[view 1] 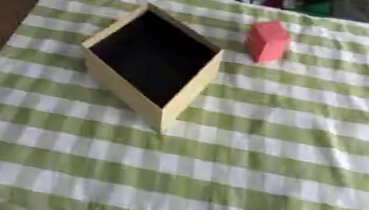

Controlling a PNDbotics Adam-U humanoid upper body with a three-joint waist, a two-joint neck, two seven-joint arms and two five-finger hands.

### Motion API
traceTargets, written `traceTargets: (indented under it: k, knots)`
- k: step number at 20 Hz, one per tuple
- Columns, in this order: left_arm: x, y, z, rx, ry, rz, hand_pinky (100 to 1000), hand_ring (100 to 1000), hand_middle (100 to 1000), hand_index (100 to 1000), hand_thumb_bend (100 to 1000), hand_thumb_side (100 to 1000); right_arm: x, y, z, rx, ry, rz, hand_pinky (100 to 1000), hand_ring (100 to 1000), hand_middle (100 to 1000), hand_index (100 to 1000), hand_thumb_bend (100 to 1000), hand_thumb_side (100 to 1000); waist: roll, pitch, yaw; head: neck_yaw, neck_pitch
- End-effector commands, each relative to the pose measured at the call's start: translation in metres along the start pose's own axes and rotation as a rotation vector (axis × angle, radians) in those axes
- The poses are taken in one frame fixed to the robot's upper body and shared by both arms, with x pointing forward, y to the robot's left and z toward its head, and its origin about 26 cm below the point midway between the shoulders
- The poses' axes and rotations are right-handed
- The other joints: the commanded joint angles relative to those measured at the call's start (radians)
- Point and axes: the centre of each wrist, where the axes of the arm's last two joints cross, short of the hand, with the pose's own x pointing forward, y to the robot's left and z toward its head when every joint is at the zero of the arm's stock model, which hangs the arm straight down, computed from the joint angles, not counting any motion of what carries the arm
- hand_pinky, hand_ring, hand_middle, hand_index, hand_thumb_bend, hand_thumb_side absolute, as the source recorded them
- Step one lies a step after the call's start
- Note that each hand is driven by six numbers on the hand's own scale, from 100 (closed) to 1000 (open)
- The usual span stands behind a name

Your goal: Pick up objects on the table and place them in the box.

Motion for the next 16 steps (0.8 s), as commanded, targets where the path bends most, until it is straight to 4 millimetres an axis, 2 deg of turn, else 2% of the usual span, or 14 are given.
traceTargets:
  k: [1, 6, 13, 14, 15, 16]
  knots:
    - [0.007, 0.004, -0.008, -0.001, -0.040, -0.013, 1000, 493, 483, 699, 146, 115, -0.010, -0.009, 0.012, -0.026, -0.003, -0.011, 984, 1000, 892, 1000, 104, 999, 0.005, -0.025, 0.001, -0.001, 0.003]
    - [0.006, 0.005, -0.007, 0.002, -0.037, -0.017, 1000, 492, 482, 699, 145, 117, -0.014, -0.003, 0.013, -0.015, -0.035, -0.030, 974, 1000, 887, 1000, 100, 1000, 0.004, -0.024, -0.004, -0.009, -0.046]
    - [0.006, 0.005, -0.008, -0.002, -0.038, -0.021, 1000, 493, 483, 699, 144, 117, -0.011, 0.006, 0.012, 0.016, -0.092, -0.025, 978, 1000, 887, 1000, 109, 1000, -0.001, -0.025, -0.013, -0.012, -0.050]
    - [0.006, 0.005, -0.008, -0.003, -0.038, -0.021, 1000, 493, 483, 699, 143, 116, -0.009, 0.006, 0.012, 0.020, -0.099, -0.015, 998, 1000, 899, 1000, 176, 792, -0.002, -0.025, -0.012, -0.012, -0.050]
    - [0.006, 0.005, -0.008, -0.003, -0.039, -0.022, 1000, 493, 482, 699, 143, 117, -0.007, 0.008, 0.012, 0.024, -0.108, 0.003, 999, 1000, 902, 1000, 186, 765, -0.004, -0.024, -0.012, -0.013, -0.050]
    - [0.006, 0.005, -0.008, -0.003, -0.039, -0.022, 1000, 493, 482, 699, 142, 117, -0.005, 0.009, 0.011, 0.028, -0.118, 0.021, 1000, 1000, 913, 1000, 239, 644, -0.005, -0.024, -0.011, -0.014, -0.050]
